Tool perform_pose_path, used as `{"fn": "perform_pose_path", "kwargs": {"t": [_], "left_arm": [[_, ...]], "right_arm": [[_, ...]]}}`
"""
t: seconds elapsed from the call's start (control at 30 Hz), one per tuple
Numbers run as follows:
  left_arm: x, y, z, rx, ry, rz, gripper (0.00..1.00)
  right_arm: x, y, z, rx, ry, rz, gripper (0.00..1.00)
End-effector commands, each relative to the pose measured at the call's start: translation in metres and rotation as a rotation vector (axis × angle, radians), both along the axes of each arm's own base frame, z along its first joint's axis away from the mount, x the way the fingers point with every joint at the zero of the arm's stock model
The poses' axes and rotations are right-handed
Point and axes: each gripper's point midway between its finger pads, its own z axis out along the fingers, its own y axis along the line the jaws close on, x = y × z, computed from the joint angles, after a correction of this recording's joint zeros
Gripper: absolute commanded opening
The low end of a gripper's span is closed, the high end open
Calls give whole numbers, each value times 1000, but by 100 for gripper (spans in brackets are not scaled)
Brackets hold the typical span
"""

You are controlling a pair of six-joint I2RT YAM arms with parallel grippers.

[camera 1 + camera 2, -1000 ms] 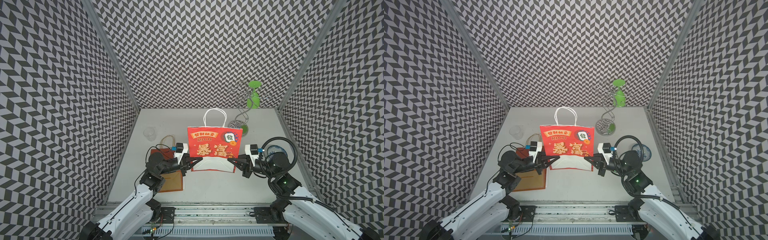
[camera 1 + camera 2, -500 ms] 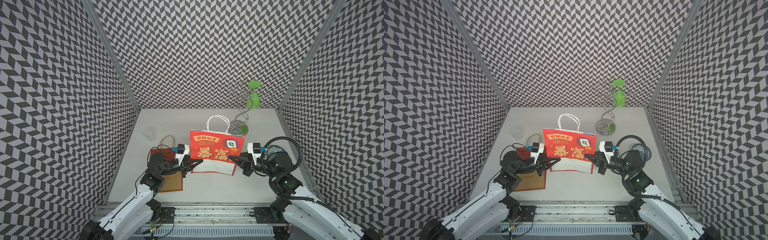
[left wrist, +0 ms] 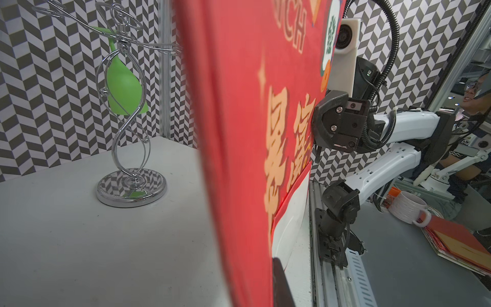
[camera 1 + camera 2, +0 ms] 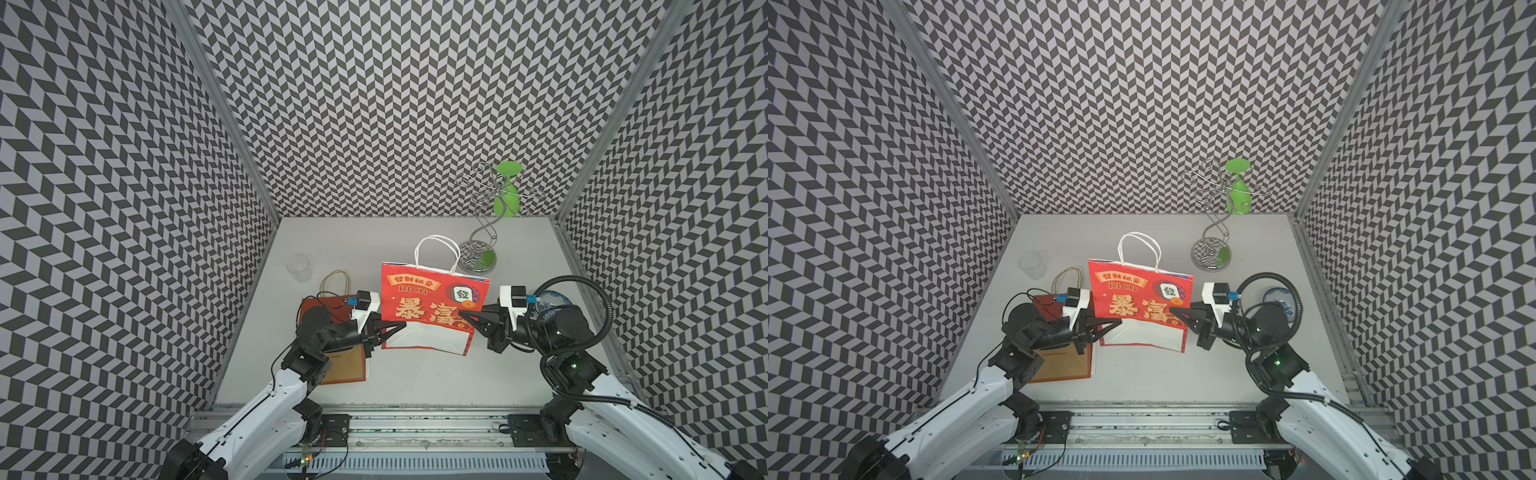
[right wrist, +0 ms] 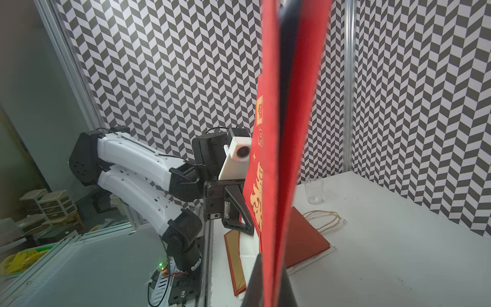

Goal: Put away the paper bag
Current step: Press the paper bag.

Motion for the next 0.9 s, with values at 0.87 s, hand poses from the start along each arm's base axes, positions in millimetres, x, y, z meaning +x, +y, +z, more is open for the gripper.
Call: {"fn": "perform_pose_path", "kwargs": {"t": [0.87], "left_arm": [[2,1,-27,53,39,13,0]], "right_arm": [[-12,-10,64,127,-169,-12,2]]}}
